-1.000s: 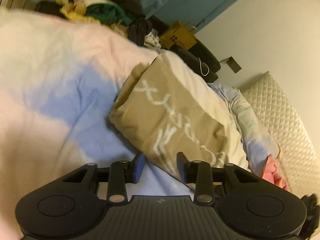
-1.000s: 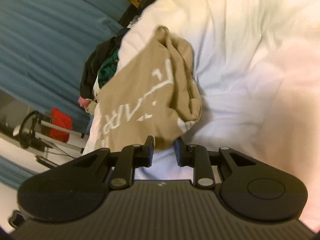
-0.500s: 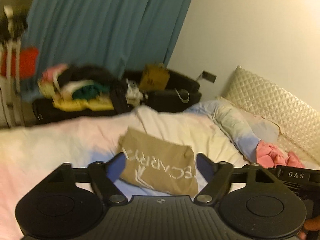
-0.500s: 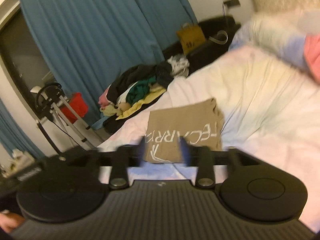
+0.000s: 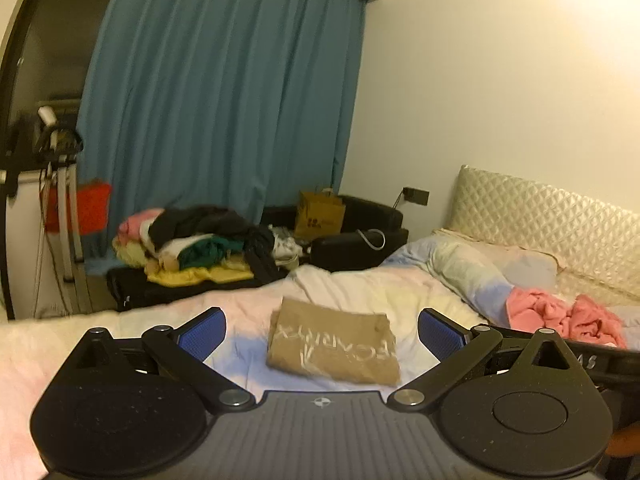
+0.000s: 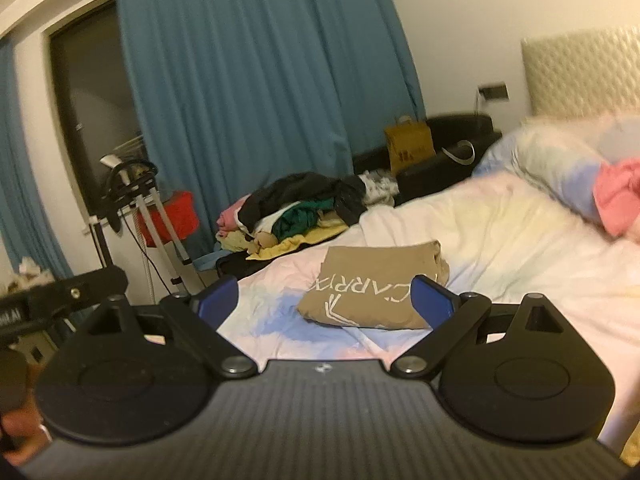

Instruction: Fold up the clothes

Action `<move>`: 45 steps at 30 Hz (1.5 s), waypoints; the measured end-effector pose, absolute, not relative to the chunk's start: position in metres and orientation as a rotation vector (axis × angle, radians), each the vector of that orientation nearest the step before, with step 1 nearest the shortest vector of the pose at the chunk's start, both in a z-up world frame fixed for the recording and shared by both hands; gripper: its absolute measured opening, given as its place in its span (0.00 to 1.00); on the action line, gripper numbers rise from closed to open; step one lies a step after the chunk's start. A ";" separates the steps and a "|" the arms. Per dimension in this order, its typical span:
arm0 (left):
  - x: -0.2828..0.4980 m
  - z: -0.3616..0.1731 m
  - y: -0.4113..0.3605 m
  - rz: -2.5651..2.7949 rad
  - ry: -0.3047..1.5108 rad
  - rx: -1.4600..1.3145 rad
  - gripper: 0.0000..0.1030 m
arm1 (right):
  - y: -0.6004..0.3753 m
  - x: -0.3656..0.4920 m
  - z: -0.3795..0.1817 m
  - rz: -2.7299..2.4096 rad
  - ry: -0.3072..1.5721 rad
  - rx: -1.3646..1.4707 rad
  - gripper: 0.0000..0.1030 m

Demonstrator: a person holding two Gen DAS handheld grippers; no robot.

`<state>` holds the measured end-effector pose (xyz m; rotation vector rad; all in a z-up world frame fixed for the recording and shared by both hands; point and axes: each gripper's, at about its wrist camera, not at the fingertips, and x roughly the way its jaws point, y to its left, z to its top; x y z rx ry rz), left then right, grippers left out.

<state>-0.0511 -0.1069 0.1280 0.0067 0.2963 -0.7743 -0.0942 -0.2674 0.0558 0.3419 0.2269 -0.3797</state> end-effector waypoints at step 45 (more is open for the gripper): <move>-0.041 0.045 -0.077 -0.603 0.293 0.020 1.00 | -0.230 -0.060 -0.017 -0.425 0.274 0.221 0.92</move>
